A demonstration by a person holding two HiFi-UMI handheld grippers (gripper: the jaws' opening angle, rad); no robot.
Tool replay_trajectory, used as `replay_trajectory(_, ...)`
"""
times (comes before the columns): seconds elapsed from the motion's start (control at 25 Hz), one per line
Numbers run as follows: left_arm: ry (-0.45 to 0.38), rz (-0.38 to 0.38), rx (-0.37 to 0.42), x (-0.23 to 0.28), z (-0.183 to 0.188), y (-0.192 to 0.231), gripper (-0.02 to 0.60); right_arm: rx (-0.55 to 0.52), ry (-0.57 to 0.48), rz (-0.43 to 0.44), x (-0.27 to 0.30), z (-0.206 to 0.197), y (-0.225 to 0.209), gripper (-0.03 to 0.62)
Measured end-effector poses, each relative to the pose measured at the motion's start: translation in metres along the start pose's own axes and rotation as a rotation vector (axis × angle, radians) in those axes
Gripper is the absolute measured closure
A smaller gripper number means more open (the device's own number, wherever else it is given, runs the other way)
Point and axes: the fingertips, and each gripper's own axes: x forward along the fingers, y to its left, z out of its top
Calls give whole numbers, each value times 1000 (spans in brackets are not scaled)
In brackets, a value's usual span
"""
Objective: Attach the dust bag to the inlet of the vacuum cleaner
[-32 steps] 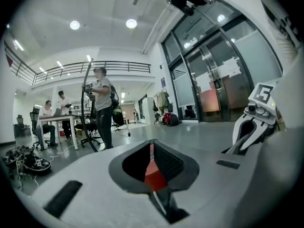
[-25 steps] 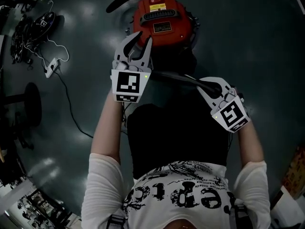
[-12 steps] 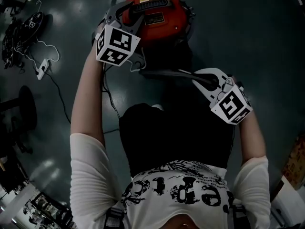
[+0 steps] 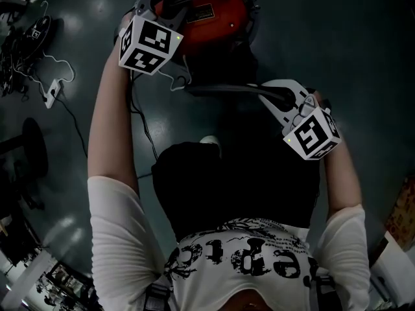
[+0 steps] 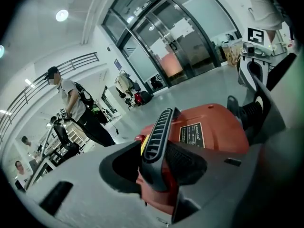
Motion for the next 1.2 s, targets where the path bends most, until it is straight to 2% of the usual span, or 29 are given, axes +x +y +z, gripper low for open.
replay_trajectory(0.2, 27, -6, -10, -1, -1, -1, 423, -44, -3, -25, 2, -1, -3, 568)
replay_trajectory(0.4, 23, -8, -24, -1, -1, 1, 422, -28, -18, -39, 4, -5, -15, 563)
replay_trajectory(0.68, 1, 17, -19, -1, 0, 1, 422, -78, -20, -130, 14, -3, -24, 540)
replay_trajectory(0.96, 5, 11, -14, -1, 0, 1, 422, -26, -14, -116, 14, -11, -27, 540)
replay_trajectory(1.2, -17, -1, 3, -1, 2, 0, 423, -26, -11, -110, 17, -8, -28, 539)
